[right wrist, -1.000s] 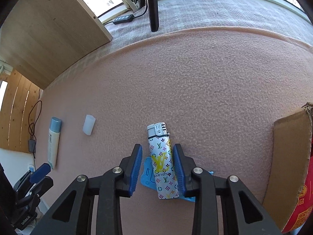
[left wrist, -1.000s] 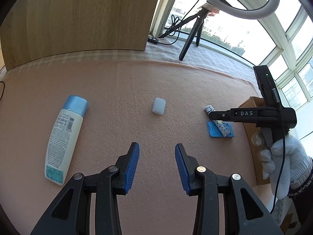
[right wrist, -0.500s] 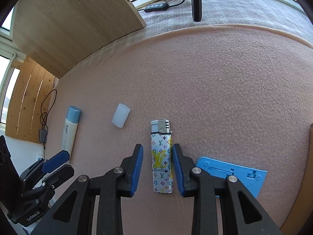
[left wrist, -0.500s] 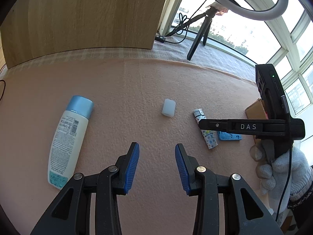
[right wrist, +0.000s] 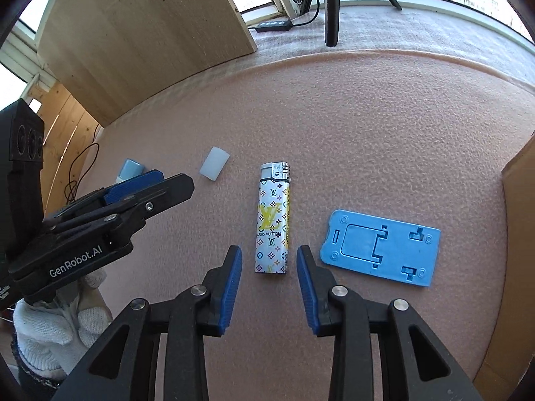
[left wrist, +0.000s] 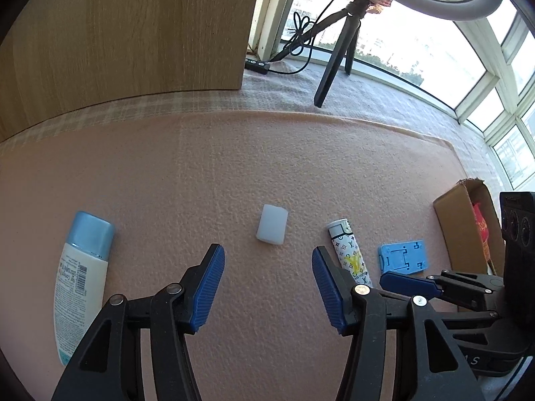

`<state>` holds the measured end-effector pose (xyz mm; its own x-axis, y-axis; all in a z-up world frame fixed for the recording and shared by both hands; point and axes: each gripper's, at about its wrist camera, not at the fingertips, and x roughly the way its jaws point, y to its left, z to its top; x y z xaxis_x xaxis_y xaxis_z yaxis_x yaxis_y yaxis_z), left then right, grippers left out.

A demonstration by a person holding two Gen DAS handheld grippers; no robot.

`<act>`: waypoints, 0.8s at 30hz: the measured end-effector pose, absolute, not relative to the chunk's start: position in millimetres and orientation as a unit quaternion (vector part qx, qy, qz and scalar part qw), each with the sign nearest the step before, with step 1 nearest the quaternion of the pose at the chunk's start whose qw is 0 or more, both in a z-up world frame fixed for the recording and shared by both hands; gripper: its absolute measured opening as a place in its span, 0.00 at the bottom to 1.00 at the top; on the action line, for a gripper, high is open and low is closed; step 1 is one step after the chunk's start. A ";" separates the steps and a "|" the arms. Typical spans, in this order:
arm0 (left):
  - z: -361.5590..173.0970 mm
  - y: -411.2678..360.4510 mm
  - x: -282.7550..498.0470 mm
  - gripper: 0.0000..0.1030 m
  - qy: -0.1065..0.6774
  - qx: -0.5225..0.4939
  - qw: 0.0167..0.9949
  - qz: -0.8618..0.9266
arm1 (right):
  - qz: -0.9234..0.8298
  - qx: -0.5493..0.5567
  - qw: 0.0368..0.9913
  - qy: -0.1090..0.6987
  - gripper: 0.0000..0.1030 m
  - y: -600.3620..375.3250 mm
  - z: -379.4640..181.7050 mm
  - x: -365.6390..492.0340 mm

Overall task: Organize objects
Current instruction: 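Lift the lighter with the right gripper while the left tool approaches the white cap, then close the left gripper on the white cap while the right gripper holds the lighter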

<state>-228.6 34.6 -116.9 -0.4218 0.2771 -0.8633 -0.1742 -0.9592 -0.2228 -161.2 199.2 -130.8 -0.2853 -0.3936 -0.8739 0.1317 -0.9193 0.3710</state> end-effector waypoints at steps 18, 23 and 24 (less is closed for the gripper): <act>-145.1 58.5 -257.0 0.31 -0.011 -0.539 0.142 0.830 | -0.802 0.569 0.161 -0.080 0.30 182.6 -141.7 -178.1; -145.7 53.9 -258.7 0.20 -0.016 -0.538 0.139 0.831 | -0.806 0.566 0.156 -0.068 0.30 175.3 -142.1 -182.1; -145.7 53.4 -258.0 0.19 -0.014 -0.538 0.139 0.831 | -0.808 0.565 0.154 -0.060 0.30 172.8 -142.0 -183.6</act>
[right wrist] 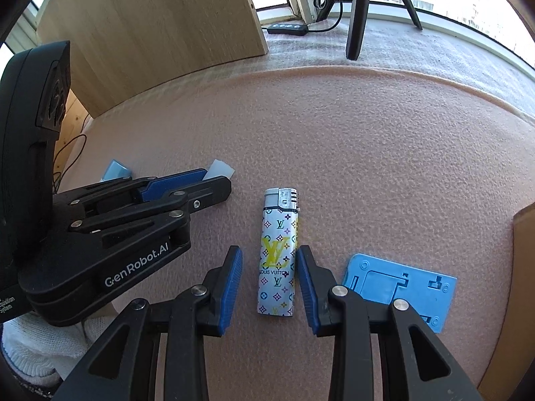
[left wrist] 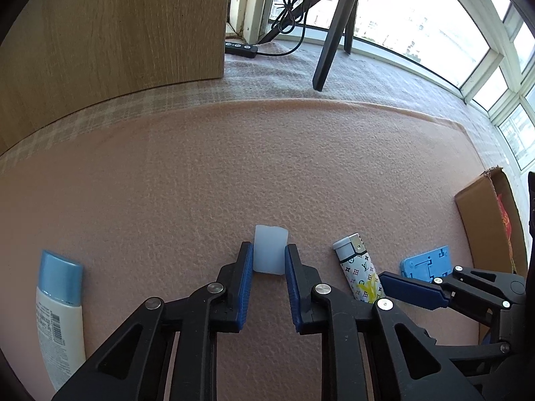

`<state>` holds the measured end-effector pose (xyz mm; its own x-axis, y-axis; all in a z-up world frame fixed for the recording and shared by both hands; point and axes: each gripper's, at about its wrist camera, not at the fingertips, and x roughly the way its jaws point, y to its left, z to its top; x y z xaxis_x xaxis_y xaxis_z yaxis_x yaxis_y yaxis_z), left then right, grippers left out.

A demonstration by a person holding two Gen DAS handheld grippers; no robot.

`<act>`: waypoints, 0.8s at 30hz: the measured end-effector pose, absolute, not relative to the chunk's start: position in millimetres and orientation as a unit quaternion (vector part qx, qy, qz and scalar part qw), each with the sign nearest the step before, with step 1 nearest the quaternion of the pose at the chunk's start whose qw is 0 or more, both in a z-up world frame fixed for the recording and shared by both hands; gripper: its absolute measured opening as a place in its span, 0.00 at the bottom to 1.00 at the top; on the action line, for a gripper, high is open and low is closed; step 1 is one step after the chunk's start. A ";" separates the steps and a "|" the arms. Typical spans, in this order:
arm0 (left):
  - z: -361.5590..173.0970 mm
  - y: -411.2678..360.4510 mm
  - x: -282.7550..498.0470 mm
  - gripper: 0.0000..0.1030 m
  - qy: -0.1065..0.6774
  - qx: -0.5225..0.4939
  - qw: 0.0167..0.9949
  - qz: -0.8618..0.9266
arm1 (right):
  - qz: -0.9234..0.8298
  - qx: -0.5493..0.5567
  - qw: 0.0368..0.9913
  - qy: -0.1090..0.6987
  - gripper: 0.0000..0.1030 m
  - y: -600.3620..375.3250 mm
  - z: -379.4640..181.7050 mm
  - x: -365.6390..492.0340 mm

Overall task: Organize objects
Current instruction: 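Close the left gripper on the white cap while the right gripper holds the lighter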

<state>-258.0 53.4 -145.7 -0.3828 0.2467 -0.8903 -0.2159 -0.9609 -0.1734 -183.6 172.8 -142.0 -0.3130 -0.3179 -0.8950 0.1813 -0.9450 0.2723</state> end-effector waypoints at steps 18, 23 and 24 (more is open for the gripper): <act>-140.2 23.8 -208.1 0.14 -0.043 -0.531 0.117 0.838 | -0.820 0.552 0.155 0.002 0.21 165.3 -141.0 -160.9; -140.4 24.0 -170.6 0.12 -0.053 -0.528 0.114 0.840 | -0.820 0.549 0.161 -0.008 0.20 171.3 -139.6 -128.3; -140.4 24.3 -163.7 0.10 -0.054 -0.528 0.112 0.840 | -0.820 0.549 0.162 -0.013 0.20 173.5 -139.3 -122.8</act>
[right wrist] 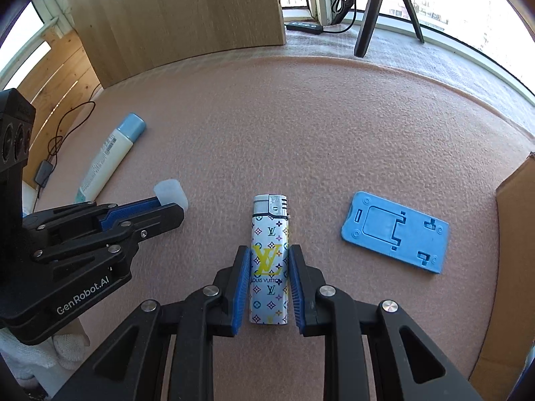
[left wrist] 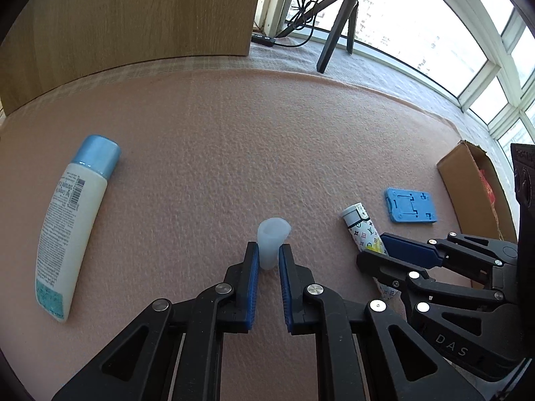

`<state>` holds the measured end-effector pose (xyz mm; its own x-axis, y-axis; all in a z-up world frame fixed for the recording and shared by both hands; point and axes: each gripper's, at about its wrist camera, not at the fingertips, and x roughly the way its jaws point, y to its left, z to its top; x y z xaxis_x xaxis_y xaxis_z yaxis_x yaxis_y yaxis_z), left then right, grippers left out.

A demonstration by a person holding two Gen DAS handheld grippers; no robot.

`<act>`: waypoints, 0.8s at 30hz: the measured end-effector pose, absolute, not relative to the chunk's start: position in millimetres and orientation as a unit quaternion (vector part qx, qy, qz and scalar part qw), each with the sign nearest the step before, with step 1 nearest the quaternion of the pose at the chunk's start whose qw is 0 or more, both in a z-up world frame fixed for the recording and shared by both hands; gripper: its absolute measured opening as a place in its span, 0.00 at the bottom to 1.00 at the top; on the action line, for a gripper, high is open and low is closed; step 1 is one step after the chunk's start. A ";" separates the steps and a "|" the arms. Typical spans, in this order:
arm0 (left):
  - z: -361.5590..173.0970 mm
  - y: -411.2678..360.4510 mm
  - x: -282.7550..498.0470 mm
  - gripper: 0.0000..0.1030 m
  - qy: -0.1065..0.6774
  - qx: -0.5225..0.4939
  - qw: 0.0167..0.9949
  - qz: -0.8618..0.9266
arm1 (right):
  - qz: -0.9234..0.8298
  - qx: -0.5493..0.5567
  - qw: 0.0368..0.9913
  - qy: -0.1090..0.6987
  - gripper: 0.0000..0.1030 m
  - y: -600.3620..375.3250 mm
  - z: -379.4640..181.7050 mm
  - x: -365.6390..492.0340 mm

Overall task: Organize objects
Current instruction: 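Close the left gripper on the white cap while the right gripper holds the lighter, then carry the lighter and the white cap toward the box with both grippers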

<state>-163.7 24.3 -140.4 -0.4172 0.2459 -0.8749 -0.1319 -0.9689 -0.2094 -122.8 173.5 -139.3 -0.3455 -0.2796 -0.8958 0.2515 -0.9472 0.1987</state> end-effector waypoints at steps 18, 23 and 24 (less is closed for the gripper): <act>-118.5 41.1 -85.7 0.09 -0.070 -0.511 0.114 0.849 | -0.848 0.502 0.167 -0.046 0.20 225.2 -86.7 -48.1; -100.2 63.8 -78.5 0.09 -0.065 -0.500 0.140 0.852 | -0.862 0.483 0.141 -0.052 0.20 262.4 -67.7 -28.5; -96.7 71.4 -77.4 0.09 -0.063 -0.498 0.149 0.852 | -0.865 0.481 0.133 -0.054 0.20 271.7 -65.3 -24.5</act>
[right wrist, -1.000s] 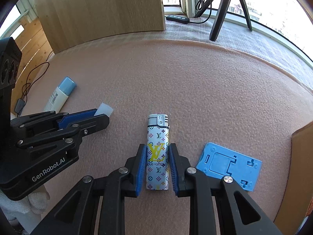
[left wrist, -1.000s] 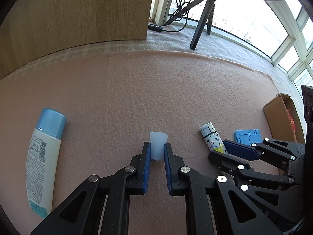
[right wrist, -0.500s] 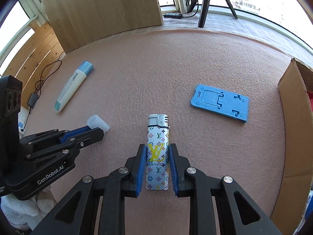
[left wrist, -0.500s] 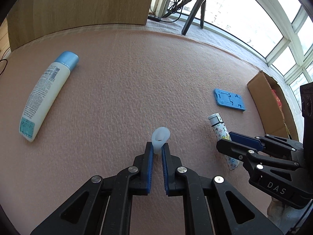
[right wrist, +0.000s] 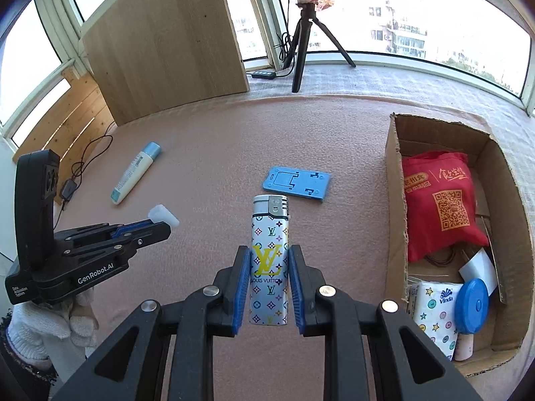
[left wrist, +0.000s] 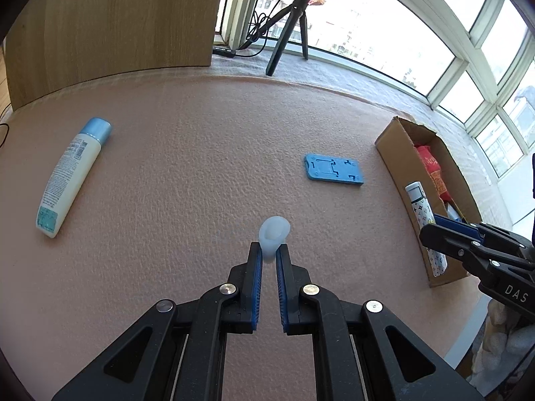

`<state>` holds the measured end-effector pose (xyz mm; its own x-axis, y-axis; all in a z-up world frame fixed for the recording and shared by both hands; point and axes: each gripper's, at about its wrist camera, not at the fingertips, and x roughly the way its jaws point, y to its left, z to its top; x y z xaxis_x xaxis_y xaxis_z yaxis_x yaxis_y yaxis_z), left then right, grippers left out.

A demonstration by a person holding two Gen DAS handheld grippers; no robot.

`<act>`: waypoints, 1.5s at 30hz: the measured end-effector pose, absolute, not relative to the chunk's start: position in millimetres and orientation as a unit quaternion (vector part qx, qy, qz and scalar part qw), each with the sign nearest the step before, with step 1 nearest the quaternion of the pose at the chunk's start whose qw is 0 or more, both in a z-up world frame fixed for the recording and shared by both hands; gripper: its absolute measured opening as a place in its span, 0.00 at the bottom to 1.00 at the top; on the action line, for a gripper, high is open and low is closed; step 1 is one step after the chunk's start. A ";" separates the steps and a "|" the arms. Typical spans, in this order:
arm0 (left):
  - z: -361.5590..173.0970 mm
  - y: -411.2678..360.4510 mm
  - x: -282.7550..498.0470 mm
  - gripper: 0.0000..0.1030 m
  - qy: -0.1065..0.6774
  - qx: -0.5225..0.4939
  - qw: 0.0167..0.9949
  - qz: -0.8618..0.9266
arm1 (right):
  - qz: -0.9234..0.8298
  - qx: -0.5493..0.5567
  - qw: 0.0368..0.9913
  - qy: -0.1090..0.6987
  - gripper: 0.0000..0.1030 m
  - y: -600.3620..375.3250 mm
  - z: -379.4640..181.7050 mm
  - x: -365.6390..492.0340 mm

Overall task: Organize objects
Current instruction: 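Carry the lighter and the white cap toward the box with both grippers, then lower the lighter into the box and open the right gripper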

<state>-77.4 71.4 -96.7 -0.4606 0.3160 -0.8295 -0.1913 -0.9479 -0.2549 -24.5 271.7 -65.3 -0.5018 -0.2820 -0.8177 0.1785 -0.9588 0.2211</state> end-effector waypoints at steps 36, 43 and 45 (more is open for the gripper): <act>-73.3 328.3 -91.1 0.13 0.029 -0.479 0.320 0.817 | -0.873 0.470 -0.040 -0.121 0.21 455.3 -68.0 34.6; -70.3 332.2 -88.5 0.13 0.034 -0.473 0.321 0.820 | -0.873 0.471 -0.037 -0.120 0.21 454.9 -65.8 31.3; -68.9 331.8 -88.0 0.13 0.034 -0.471 0.321 0.821 | -0.873 0.471 -0.035 -0.121 0.21 453.8 -66.1 30.6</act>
<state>-88.0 331.8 -68.9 -0.3492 0.4951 -0.7956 -0.5599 -0.7910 -0.2466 30.6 453.8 -66.1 -0.5530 -0.0522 -0.8315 -0.1753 -0.9684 0.1774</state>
